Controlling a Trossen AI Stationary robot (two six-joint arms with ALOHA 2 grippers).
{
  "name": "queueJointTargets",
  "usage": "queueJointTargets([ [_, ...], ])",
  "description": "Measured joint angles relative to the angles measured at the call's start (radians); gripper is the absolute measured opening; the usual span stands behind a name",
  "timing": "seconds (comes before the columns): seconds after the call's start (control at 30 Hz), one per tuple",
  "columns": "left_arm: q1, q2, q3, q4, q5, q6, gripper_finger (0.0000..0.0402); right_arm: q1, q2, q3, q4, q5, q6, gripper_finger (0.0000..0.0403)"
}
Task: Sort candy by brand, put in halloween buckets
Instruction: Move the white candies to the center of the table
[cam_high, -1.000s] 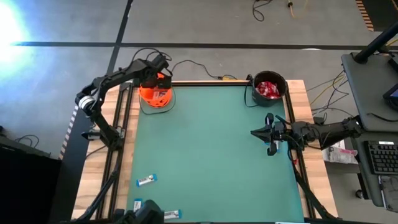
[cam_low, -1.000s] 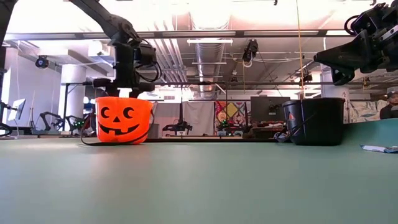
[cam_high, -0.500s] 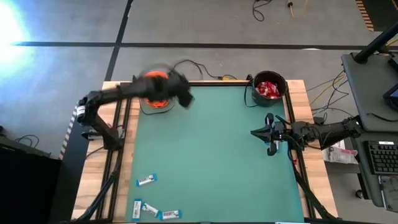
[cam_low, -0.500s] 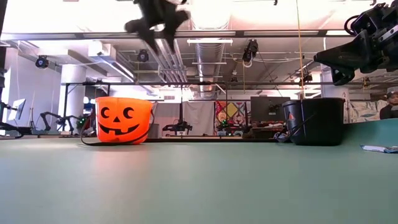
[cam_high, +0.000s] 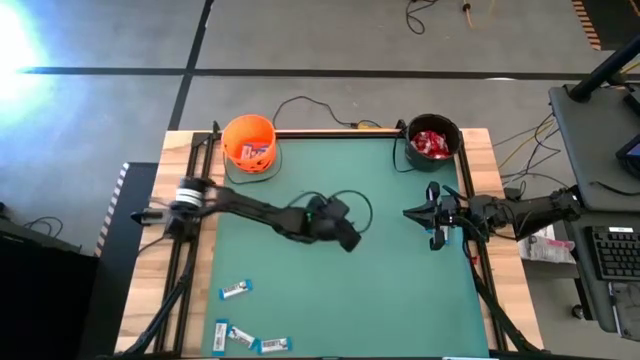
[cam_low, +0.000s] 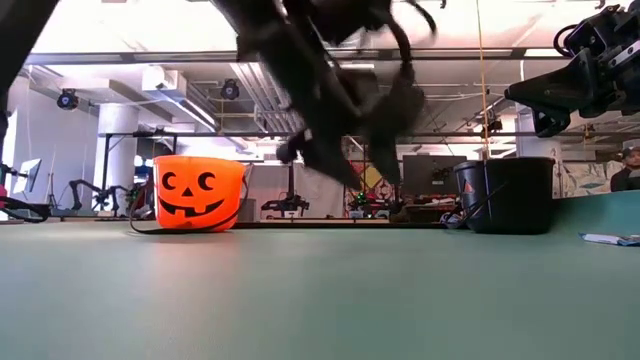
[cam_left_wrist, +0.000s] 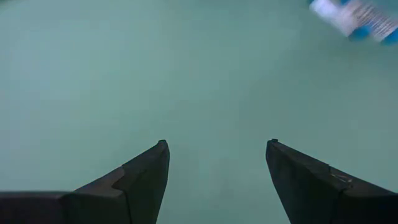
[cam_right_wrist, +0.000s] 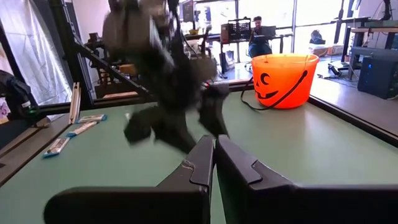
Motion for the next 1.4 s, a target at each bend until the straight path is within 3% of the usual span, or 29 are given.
queueJointTargets([
  [0.23, -0.035, 0.123, 0.060, -0.066, 0.056, -0.063, 0.0237, 0.000, 0.000, 0.000, 0.000, 0.000, 0.000, 0.0009],
  [0.6, -0.096, 0.096, 0.037, -0.576, 0.026, -0.299, 0.0233, 0.000, 0.000, 0.000, 0.000, 0.000, 0.000, 0.0009],
  [0.93, -0.151, 0.034, 0.026, -0.891, 0.065, -0.428, 0.0232, 0.000, 0.000, 0.000, 0.000, -0.001, 0.000, 0.0009],
  [1.03, -0.159, -0.023, 0.028, -0.752, -0.009, -0.384, 0.0232, 0.000, 0.000, 0.000, 0.000, -0.001, 0.000, 0.0009],
  [1.2, -0.157, -0.029, 0.029, -0.070, -0.065, -0.036, 0.0232, 0.000, 0.000, 0.000, 0.002, 0.000, -0.022, 0.0009],
  [1.3, -0.144, 0.037, 0.033, 0.359, -0.058, 0.140, 0.0232, 0.000, 0.000, 0.000, 0.041, 0.005, -0.225, 0.0009],
  [1.4, -0.129, 0.138, 0.032, 0.620, -0.061, 0.265, 0.0232, 0.000, 0.001, 0.008, 0.035, 0.003, -0.378, 0.0009],
])
